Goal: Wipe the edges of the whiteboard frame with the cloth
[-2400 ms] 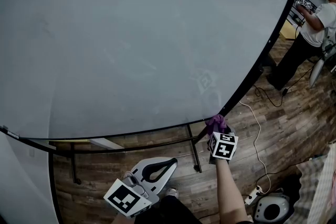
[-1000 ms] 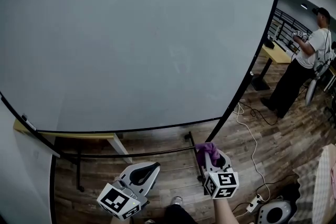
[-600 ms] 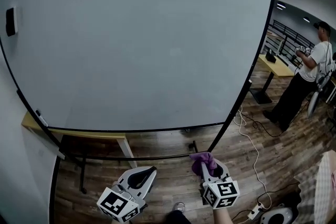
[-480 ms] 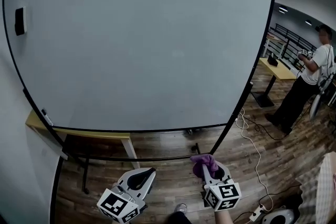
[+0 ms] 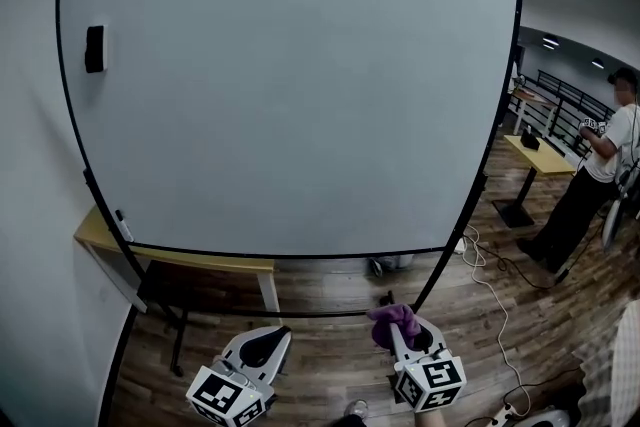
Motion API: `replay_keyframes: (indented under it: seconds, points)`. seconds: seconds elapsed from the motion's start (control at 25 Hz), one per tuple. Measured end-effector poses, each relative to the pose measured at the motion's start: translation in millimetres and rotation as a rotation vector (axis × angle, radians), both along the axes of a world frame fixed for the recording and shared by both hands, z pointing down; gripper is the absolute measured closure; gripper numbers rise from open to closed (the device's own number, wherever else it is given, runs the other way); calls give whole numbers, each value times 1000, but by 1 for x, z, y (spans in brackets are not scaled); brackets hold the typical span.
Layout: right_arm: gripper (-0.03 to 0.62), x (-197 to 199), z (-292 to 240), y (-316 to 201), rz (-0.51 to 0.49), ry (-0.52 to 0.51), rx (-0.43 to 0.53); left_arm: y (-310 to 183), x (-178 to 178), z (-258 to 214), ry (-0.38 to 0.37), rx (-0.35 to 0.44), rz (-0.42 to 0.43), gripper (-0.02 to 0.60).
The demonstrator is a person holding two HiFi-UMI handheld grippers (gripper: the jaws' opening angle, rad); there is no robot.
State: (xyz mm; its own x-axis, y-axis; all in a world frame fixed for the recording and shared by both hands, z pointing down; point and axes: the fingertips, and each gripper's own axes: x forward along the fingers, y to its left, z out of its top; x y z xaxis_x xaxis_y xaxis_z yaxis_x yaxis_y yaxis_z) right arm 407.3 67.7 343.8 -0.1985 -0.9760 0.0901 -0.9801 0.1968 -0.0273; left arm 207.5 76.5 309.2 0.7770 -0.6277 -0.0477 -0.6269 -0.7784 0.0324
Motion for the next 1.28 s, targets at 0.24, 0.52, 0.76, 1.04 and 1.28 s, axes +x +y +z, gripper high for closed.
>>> replay_keyframes:
  seconds: [0.24, 0.52, 0.76, 1.04, 1.28]
  points:
    - [519, -14, -12, 22, -23, -1, 34, 21, -18, -5, -32, 50, -41, 565]
    - [519, -24, -21, 38, -84, -2, 61, 40, -29, -11, -50, 75, -102, 565]
    - [519, -26, -34, 44, -157, -11, 85, 50, -37, -26, -45, 95, -182, 565]
    - [517, -4, -43, 71, -219, 23, 82, 75, -17, -37, -23, 96, -245, 565]
    - [516, 18, -41, 92, -263, 13, 83, 105, 0, -31, -22, 88, -298, 565]
